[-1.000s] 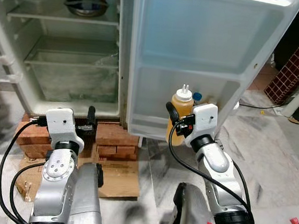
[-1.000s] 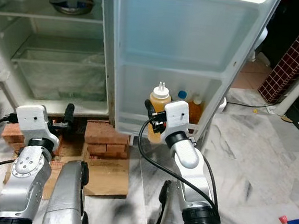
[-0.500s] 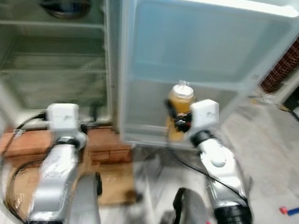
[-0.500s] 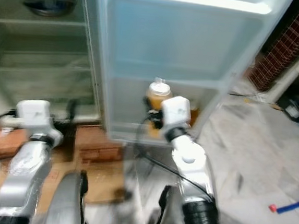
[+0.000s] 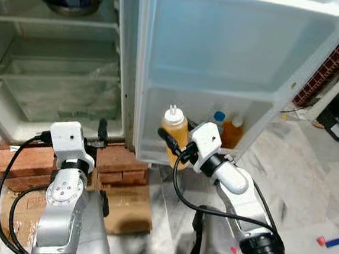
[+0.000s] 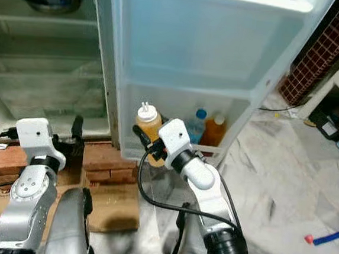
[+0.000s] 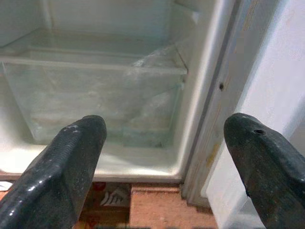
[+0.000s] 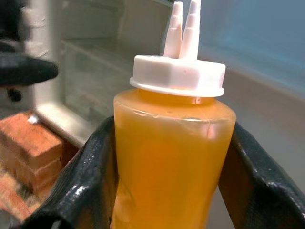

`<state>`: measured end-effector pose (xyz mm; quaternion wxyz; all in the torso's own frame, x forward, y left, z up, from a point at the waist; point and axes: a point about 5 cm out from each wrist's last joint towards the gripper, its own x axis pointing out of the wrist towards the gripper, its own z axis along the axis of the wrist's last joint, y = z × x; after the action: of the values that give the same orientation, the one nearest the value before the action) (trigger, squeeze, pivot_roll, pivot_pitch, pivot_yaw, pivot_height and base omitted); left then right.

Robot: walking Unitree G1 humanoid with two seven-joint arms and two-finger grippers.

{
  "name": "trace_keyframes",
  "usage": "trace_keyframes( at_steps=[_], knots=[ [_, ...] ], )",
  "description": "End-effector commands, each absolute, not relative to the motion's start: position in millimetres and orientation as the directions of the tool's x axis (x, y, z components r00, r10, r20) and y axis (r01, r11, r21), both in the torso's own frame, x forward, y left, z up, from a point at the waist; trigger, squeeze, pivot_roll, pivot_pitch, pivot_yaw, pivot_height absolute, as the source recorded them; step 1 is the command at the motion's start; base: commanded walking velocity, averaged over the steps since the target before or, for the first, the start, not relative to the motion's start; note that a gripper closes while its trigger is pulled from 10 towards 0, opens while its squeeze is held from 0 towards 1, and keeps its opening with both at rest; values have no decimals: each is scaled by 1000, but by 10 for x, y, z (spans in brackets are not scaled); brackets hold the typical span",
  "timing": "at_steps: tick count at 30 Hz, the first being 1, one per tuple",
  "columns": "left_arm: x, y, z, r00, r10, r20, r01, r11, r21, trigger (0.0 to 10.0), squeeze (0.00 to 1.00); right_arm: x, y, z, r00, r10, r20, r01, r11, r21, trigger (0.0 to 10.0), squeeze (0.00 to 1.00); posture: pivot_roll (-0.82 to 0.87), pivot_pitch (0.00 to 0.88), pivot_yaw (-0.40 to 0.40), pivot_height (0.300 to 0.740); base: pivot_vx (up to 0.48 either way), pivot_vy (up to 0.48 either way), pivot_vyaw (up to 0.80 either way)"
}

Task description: Restocking fridge

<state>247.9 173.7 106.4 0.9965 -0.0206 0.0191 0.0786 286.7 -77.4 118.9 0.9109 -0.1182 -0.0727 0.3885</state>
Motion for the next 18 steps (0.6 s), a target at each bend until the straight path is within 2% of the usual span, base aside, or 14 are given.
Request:
trace_keyframes(
  at_steps=[1,8,11,12,18],
  knots=[
    [2435,1709,1084,987,152,-48,-153,988,-27,10000,0,2899,-729,1191,648,760,34,-711,621,-331,10000,0,101,99,-79,503,0,0,0],
    [2266,1786,1149,990,136,-46,-135,991,14,10000,0,3072,-601,1192,613,789,45,-687,560,-463,10000,0,162,163,-83,503,0,0,0],
    [2102,1797,1216,992,117,-52,-114,992,53,10000,0,3219,-511,1302,616,781,101,-594,545,-592,10000,0,213,210,-84,503,0,0,0],
    [2102,1797,1216,992,117,-52,-114,992,53,10000,0,3219,-511,1302,616,781,101,-594,545,-592,10000,0,213,210,-84,503,0,0,0],
    [1979,1761,1260,993,92,-81,-86,994,70,10000,0,3467,-481,1565,705,668,237,-411,658,-631,10000,0,242,251,-73,503,0,0,0]
  ],
)
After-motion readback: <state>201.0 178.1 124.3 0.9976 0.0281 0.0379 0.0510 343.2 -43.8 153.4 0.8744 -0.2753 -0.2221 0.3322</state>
